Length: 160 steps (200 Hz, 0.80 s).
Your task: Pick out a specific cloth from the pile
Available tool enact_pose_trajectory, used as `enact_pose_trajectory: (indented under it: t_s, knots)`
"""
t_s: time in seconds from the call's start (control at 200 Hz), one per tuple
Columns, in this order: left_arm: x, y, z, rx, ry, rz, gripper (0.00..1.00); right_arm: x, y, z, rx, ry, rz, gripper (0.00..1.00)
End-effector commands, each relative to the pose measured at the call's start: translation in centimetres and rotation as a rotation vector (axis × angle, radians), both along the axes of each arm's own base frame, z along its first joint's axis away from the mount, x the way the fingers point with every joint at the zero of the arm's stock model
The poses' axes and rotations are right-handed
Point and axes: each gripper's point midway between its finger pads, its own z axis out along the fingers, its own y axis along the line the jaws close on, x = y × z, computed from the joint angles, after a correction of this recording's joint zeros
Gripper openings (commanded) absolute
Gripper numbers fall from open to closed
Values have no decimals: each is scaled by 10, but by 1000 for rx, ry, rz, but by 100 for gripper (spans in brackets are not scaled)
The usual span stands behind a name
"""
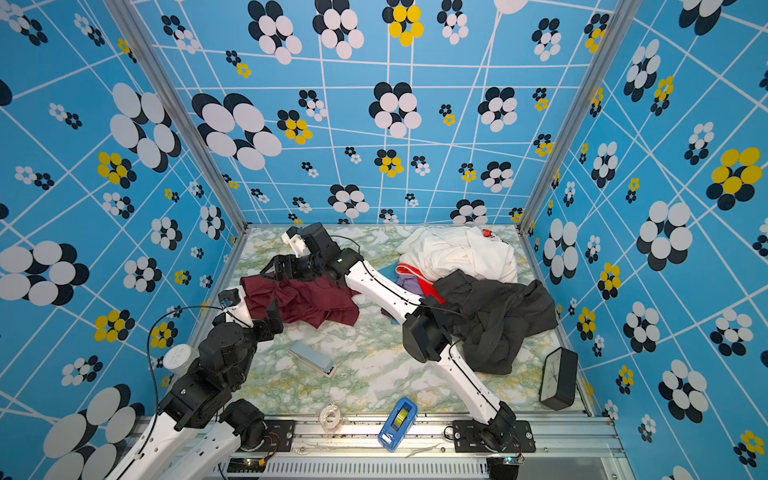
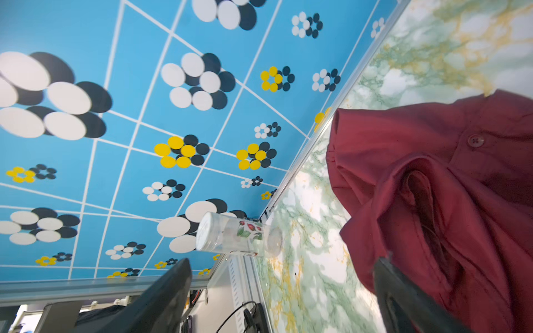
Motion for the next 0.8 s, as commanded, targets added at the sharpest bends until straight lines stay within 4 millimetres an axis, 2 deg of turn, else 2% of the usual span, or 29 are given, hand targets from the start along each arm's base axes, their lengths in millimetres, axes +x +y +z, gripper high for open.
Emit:
enact_pose_trajectory:
  t_s: [0.0,0.055,0.085,0.095,0.105,0.165,0.185,0.245,0.275,0.285,0.305,0.35,0.355,0.36,0.375,0.38,0.39,0.48,0.59,0.69,0.795]
  knots:
    - [-1,1,5,-11,-16,6,93,-12,-41,7,-151,-58,4,99]
    - [0,1,3,-1,-13,12,94,-13,-61,0,-223,-78,-14,99]
    - [2,1,3,6,-12,12,95,-14,-76,3,-255,-106,-37,99]
    - [2,1,3,8,-12,13,96,-13,-80,-3,-276,-107,-46,99]
    - [3,0,2,12,-10,13,97,-14,-87,6,-273,-125,-57,99]
    - [8,-1,-1,27,-4,19,99,-11,-124,8,-316,-171,-132,99]
    - [11,-2,-4,35,4,19,99,-10,-137,3,-332,-173,-156,99]
    - [19,-6,-11,54,17,17,99,-5,-183,9,-337,-205,-249,99]
    - [24,-7,-17,64,29,19,99,-3,-208,3,-356,-218,-295,99]
    - [25,-7,-19,67,33,20,99,-2,-215,11,-347,-238,-313,99]
    - [29,-7,-24,74,47,23,99,-4,-234,2,-375,-243,-341,99]
    - [36,-9,-34,84,74,23,99,-2,-275,-1,-428,-288,-432,99]
    - [37,-9,-35,85,77,23,99,-1,-278,-7,-446,-284,-438,99]
    - [38,-9,-36,86,82,24,99,-3,-284,-1,-441,-297,-452,99]
    - [41,-8,-40,90,92,27,99,-1,-297,-6,-470,-304,-478,99]
    - [42,-9,-41,90,95,27,99,-3,-302,-1,-466,-316,-491,99]
    - [44,-8,-44,92,104,29,99,-2,-310,-7,-490,-317,-506,99]
    - [59,1,-68,97,165,53,99,-2,-386,-15,-585,-354,-678,99]
    - [77,18,-87,62,192,82,99,-1,-463,-33,-688,-398,-871,99]
    - [91,28,-96,27,154,77,99,-1,-514,-54,-771,-458,-1006,99]
    - [103,33,-109,18,135,51,99,3,-550,-79,-806,-507,-1103,99]
